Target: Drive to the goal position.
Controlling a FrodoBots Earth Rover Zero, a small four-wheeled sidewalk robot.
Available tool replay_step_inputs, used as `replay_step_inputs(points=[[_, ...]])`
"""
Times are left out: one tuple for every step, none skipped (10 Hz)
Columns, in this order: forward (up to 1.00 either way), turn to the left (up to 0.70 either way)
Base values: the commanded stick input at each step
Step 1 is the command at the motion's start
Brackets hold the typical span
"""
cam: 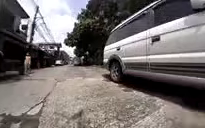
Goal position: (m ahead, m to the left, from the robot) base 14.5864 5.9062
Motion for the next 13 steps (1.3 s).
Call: replay_step_inputs(points=[[0.70, 0.00], [0.70, 0.08], [0.70, 0.21], [0.70, 0.00], [0.70, 0.00], [0.70, -0.05], [0.70, -0.27], [0.70, -0.27], [0.70, 0.00], [0.70, 0.00], [0.70, 0.00], [0.70, 0.00], [0.70, 0.00]])
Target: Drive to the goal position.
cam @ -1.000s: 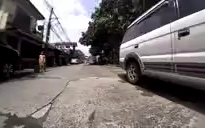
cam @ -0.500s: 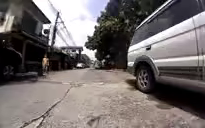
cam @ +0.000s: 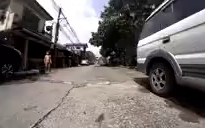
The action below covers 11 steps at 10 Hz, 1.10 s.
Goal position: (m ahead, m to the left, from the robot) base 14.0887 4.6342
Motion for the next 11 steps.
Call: replay_step_inputs(points=[[0.70, 0.00], [0.70, 0.00], [0.70, 0.00], [0.70, 0.00], [0.70, 0.00], [0.70, 0.00], [0.70, 0.00], [0.70, 0.00], [0.70, 0.00], [0.70, 0.00], [0.70, 0.00]])
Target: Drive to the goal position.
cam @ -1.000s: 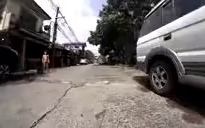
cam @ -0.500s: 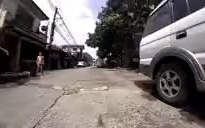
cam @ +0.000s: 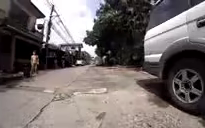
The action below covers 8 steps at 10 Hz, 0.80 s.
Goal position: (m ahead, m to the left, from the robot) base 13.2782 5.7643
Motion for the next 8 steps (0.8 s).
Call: replay_step_inputs(points=[[0.70, 0.00], [0.70, 0.00], [0.70, 0.00], [0.70, 0.00], [0.70, 0.00], [0.70, 0.00], [0.70, 0.00], [0.70, 0.17]])
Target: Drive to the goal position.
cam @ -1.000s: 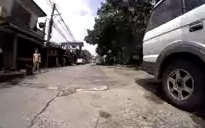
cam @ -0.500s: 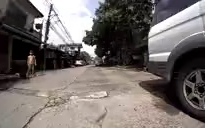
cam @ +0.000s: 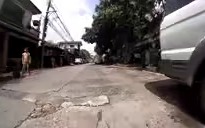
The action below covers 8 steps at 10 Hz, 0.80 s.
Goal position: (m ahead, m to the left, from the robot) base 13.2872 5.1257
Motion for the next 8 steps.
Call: replay_step_inputs(points=[[0.70, 0.27], [0.70, 0.10], [0.70, 0.00], [0.70, 0.00], [0.70, 0.00], [0.70, 0.00], [0.70, 0.00], [0.70, 0.00]])
